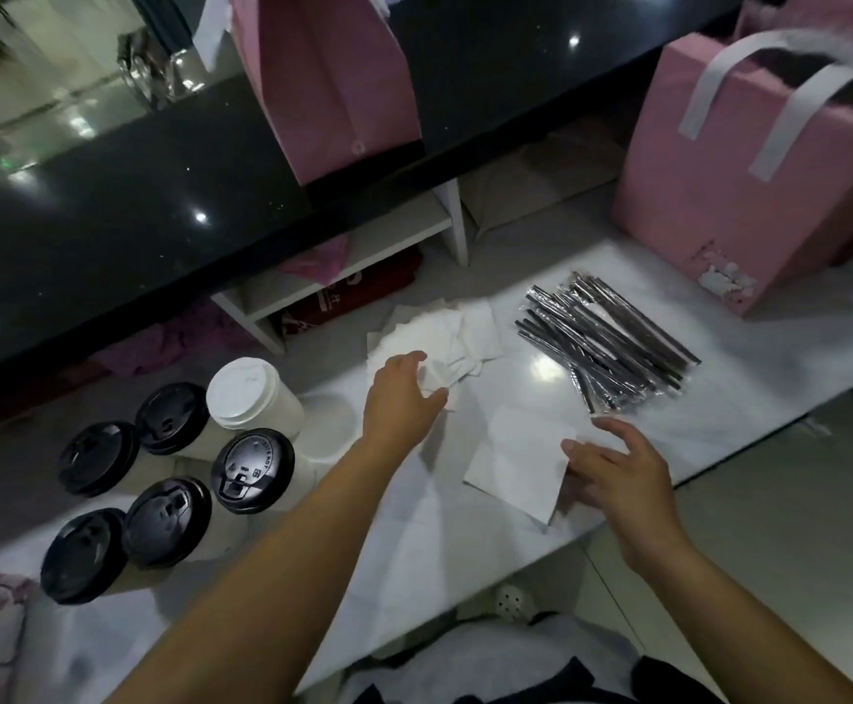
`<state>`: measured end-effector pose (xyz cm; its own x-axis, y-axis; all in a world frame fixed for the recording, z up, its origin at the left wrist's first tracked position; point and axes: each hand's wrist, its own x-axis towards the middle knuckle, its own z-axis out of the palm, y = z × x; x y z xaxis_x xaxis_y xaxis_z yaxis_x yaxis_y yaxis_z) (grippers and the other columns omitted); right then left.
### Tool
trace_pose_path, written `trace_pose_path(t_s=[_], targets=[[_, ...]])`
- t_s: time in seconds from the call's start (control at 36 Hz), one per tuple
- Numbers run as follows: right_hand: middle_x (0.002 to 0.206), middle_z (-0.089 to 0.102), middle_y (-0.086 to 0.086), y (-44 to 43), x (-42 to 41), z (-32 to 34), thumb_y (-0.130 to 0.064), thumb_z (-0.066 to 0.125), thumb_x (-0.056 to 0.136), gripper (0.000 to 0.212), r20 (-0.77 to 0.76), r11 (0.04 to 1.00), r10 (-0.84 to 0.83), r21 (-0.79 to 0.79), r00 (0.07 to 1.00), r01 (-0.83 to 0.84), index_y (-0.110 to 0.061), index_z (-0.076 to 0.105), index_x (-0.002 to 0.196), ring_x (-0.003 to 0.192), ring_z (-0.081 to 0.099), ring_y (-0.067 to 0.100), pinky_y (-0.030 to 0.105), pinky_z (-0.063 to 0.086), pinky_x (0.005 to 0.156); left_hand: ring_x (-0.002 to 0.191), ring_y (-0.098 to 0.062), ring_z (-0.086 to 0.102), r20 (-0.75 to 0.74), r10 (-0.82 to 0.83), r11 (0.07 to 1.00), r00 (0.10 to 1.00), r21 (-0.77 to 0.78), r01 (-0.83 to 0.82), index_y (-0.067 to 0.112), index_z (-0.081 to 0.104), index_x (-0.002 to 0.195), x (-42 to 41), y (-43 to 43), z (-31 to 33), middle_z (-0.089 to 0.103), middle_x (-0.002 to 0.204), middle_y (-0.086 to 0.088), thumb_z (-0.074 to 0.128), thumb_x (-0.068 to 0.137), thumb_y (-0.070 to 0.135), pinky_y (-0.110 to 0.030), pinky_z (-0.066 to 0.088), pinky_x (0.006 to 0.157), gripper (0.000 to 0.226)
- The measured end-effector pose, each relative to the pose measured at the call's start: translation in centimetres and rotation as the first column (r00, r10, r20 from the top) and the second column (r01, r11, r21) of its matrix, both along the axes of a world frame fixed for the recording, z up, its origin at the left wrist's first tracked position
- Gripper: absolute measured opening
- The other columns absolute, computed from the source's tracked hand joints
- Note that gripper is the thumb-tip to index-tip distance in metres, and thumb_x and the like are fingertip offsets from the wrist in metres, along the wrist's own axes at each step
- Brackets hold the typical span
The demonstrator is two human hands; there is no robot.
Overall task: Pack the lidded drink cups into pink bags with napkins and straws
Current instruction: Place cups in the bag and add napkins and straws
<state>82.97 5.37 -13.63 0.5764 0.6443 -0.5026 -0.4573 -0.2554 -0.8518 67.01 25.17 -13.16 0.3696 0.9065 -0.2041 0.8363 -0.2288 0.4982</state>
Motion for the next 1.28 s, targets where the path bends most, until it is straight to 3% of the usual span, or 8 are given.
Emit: trace_pose_path(t_s=[0.14, 0.28, 0.56, 0.67, 0.81, 0.94, 1.08, 1.28], targets=[[0.079, 0.067, 0.016, 0.0, -0.1, -0.3, 0.004, 0.071, 0.085, 0.029, -0.016, 0.999, -0.001, -0.034, 1.0, 0.001, -0.004, 0.061, 0.112, 0.062, 0.063, 0.026, 0.033, 0.056, 0.053, 0.117, -0.028, 0.051, -0.251, -0.03, 0.988, 0.968, 0.137, 0.066, 0.014, 0.05, 0.129, 1.9, 1.5, -0.7, 0.053, 0.13, -0.008, 0.067, 0.086, 0.048, -0.039, 0.044, 0.094, 0.057], [0.071, 0.069, 0.019, 0.1, 0.0, -1.6, 0.005, 0.07, 0.084, 0.011, 0.112, 0.996, 0.036, -0.089, 0.993, -0.026, -0.006, 0.072, 0.087, 0.056, 0.062, 0.031, 0.056, 0.055, 0.063, 0.116, -0.029, 0.049, -0.357, -0.007, 0.981, 0.934, 0.18, 0.076, 0.011, 0.049, 0.122, 3.2, 1.9, -0.8, 0.051, 0.124, -0.009, 0.067, 0.086, 0.042, -0.04, 0.046, 0.09, 0.051], [0.07, 0.071, 0.001, -1.7, 0.3, -1.1, -0.008, 0.073, 0.086, 0.019, 0.364, 0.996, 0.035, -0.094, 0.931, 0.0, -0.024, 0.07, 0.076, 0.065, 0.064, 0.023, 0.04, 0.053, 0.068, 0.082, -0.017, 0.061, -0.046, 0.097, 0.995, 0.994, -0.005, -0.097, 0.014, 0.07, 0.098, 1.4, 2.0, -0.4, 0.066, 0.097, 0.001, 0.064, 0.089, 0.021, -0.025, 0.04, 0.067, 0.013], [0.076, 0.072, 0.004, -1.7, 0.9, -1.0, -0.009, 0.073, 0.087, 0.016, 0.364, 0.997, 0.025, -0.071, 0.931, 0.0, -0.023, 0.071, 0.08, 0.07, 0.064, 0.021, 0.034, 0.051, 0.069, 0.094, -0.02, 0.067, 0.013, 0.121, 0.991, 0.993, -0.059, -0.12, 0.018, 0.075, 0.099, 0.1, 2.0, 0.0, 0.073, 0.107, 0.0, 0.066, 0.092, 0.026, -0.028, 0.051, 0.077, 0.014], [0.084, 0.074, 0.004, -1.2, 1.7, 0.3, -0.01, 0.072, 0.088, 0.014, 0.383, 1.0, 0.023, -0.028, 0.923, -0.013, -0.023, 0.072, 0.081, 0.083, 0.069, 0.022, 0.041, 0.055, 0.083, 0.116, -0.018, 0.061, 0.17, 0.195, 0.98, 0.966, -0.068, -0.186, 0.011, 0.074, 0.106, -1.0, 0.5, 1.6, 0.068, 0.125, -0.001, 0.063, 0.094, 0.022, -0.02, 0.038, 0.085, 0.02], [0.072, 0.067, -0.002, -0.5, 2.3, 2.0, -0.008, 0.068, 0.091, 0.011, 0.417, 0.999, 0.029, 0.029, 0.909, -0.046, -0.014, 0.068, 0.081, 0.064, 0.057, 0.007, 0.029, 0.049, 0.07, 0.104, -0.012, 0.063, 0.318, 0.204, 0.979, 0.926, -0.047, -0.2, 0.019, 0.069, 0.093, -1.8, -2.2, 4.8, 0.068, 0.103, 0.009, 0.061, 0.09, 0.021, -0.026, 0.043, 0.083, 0.009], [0.081, 0.069, 0.011, 0.1, 3.4, 4.5, -0.009, 0.066, 0.092, 0.006, 0.455, 0.969, 0.198, 0.043, 0.869, -0.243, -0.011, 0.066, 0.086, 0.072, 0.059, 0.019, 0.028, 0.045, 0.066, 0.071, -0.014, 0.065, 0.294, 0.013, 0.982, 0.956, -0.185, 0.043, 0.025, 0.068, 0.074, -3.5, -6.2, 9.7, 0.071, 0.075, 0.01, 0.06, 0.078, 0.032, -0.033, 0.052, 0.07, 0.011], [0.085, 0.07, 0.018, 0.8, 2.8, 8.5, -0.006, 0.067, 0.091, 0.002, 0.424, 0.825, 0.478, 0.083, 0.769, -0.559, -0.004, 0.068, 0.09, 0.077, 0.063, 0.018, 0.03, 0.051, 0.074, 0.097, -0.024, 0.07, 0.362, -0.367, 0.745, 0.857, -0.437, 0.504, 0.012, 0.072, 0.099, -5.6, -10.5, 15.3, 0.075, 0.099, -0.003, 0.066, 0.094, 0.017, -0.042, 0.054, 0.092, 0.009]])
